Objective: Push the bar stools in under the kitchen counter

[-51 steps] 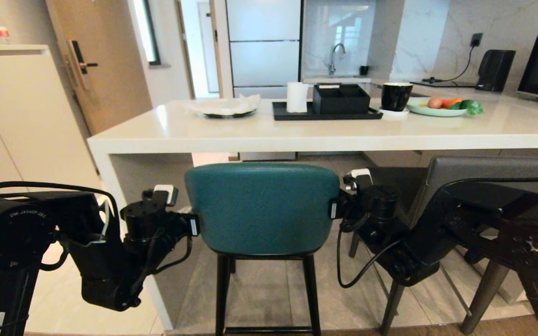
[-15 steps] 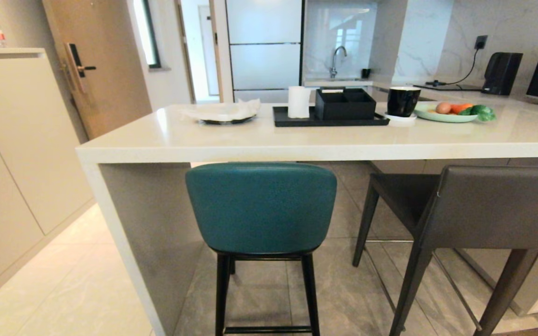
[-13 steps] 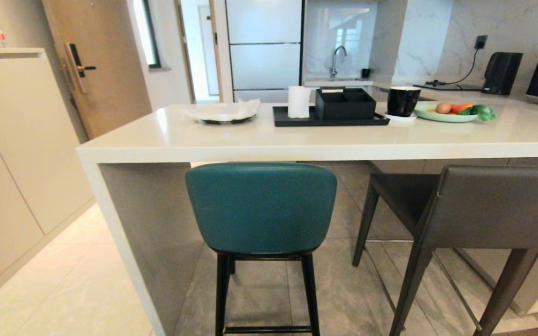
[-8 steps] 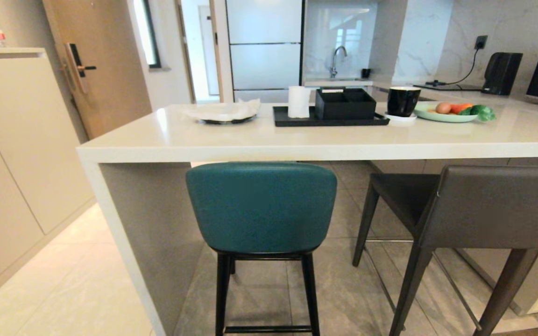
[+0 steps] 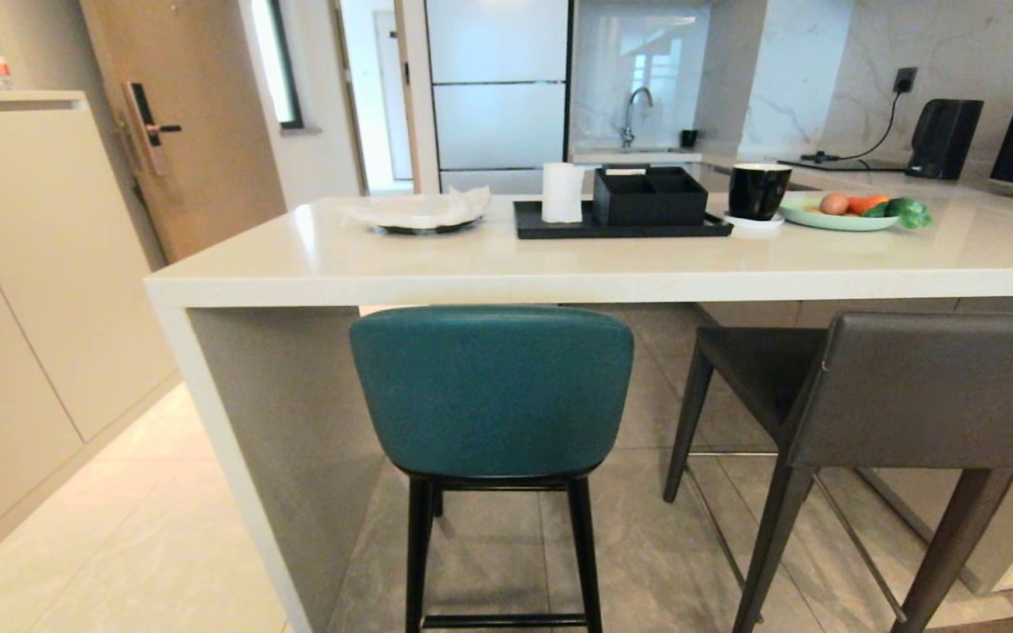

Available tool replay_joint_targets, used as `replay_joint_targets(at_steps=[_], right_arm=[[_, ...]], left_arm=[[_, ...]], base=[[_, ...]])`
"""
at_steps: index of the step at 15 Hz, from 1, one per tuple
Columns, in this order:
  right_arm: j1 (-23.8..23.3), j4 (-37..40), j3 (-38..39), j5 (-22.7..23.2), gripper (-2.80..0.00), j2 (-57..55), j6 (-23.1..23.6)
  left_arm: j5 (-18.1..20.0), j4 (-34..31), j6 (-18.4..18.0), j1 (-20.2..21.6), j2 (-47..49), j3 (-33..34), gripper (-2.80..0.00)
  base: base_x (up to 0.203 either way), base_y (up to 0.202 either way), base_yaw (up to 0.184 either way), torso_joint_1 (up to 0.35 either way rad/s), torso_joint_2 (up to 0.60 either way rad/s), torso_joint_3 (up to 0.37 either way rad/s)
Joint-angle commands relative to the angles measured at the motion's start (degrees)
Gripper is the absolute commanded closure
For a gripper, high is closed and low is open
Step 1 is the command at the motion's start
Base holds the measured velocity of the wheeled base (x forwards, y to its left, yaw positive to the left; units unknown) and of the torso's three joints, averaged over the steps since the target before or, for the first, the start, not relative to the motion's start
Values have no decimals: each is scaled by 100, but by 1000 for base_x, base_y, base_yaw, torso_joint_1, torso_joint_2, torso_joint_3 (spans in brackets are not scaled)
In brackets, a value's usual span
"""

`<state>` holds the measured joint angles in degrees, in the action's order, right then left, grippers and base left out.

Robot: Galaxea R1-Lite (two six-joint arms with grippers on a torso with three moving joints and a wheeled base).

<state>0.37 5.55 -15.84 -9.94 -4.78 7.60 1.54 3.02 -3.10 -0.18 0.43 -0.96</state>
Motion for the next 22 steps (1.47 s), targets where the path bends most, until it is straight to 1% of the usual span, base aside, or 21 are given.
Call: replay_joint_targets(at_steps=[1, 2, 3, 4, 5, 7, 9, 14, 17, 22], right_arm=[[-50, 28, 591, 276, 0, 493, 60], [-55, -181, 1003, 465, 0, 487, 82], [-55, -560, 1428, 720, 0, 483, 78], [-55, -607, 1626, 988, 0, 481, 72], [-55, -446, 1595, 1261, 0, 478, 61], [-54, -432, 1584, 1284, 0, 478, -119], [-54, -432, 1584, 1263, 0, 478, -188], [-54, -483, 1584, 1015, 0, 471, -773], [-54, -485, 1584, 1012, 0, 478, -778], [-54, -485, 1584, 1012, 0, 478, -786]], left_arm=[[4, 5, 53, 1, -35, 87, 0], [47, -2, 12, 1, -35, 87, 0], [83, -3, -42, 1, -35, 87, 0], [74, 5, -25, 1, -35, 87, 0], [66, -3, -42, -2, -35, 74, 0], [84, -445, -135, 0, -35, -49, 0], [5, -624, 64, 1, -35, -52, 0], [-13, -663, 178, 9, -26, -54, 0], [-22, -896, 160, 9, -26, -131, 0], [-20, -891, 178, 9, -35, -124, 0]], base=[[0, 0, 0, 0, 0, 0], [0, 0, 0, 0, 0, 0], [0, 0, 0, 0, 0, 0], [0, 0, 0, 0, 0, 0], [0, 0, 0, 0, 0, 0], [0, 0, 0, 0, 0, 0], [0, 0, 0, 0, 0, 0], [0, 0, 0, 0, 0, 0], [0, 0, 0, 0, 0, 0], [0, 0, 0, 0, 0, 0]])
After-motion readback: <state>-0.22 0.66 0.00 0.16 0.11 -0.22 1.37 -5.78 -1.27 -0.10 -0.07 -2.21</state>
